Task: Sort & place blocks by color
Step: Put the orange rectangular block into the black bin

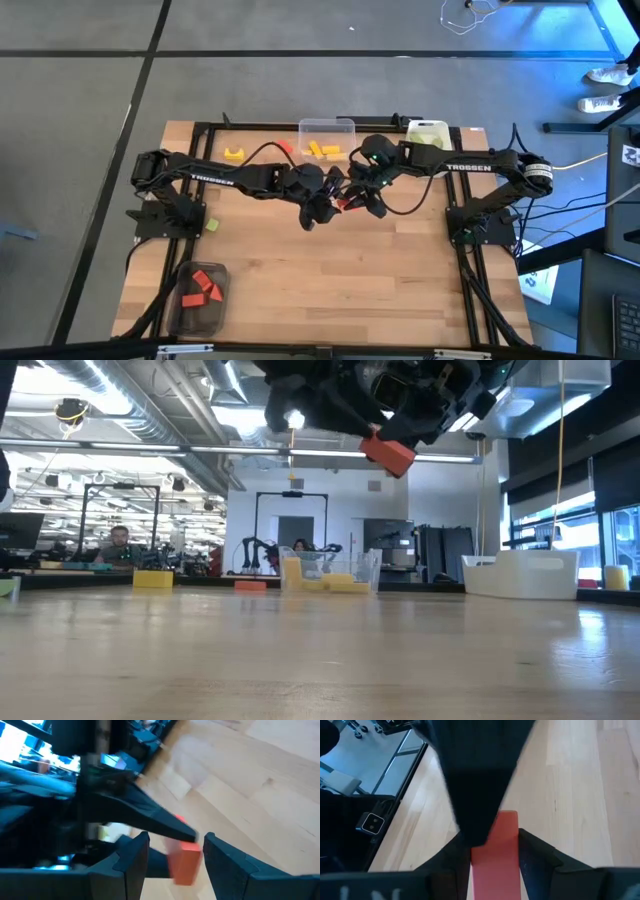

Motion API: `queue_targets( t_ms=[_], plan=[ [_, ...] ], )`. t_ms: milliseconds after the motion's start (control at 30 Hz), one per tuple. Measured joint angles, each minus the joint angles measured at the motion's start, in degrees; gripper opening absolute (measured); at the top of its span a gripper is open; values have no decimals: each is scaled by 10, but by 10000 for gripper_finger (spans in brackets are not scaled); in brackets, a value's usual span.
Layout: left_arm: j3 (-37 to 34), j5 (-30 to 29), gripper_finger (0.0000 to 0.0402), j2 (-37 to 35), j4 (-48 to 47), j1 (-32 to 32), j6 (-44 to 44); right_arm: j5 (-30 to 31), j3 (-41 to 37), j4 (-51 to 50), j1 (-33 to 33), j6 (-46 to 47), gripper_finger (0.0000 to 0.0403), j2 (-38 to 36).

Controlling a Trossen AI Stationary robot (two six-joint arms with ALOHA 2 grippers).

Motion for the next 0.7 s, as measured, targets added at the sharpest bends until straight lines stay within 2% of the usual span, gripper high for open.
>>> queue_targets(
  t_ms=[233, 433, 533, 700],
  plan=[
    [-2, -8, 176, 19, -2, -1, -4, 0, 0, 7, 0, 0, 128, 0],
    [-1, -54, 165, 29, 38, -11, 1, -1, 0, 12, 0, 1, 128, 0],
    [-1, -59, 134, 35, 35, -12, 0, 0, 0, 13, 0, 0, 128, 0],
    [-1, -61, 54, 34, 30, -12, 3, -8, 0, 12, -1, 1, 128, -1]
  ],
)
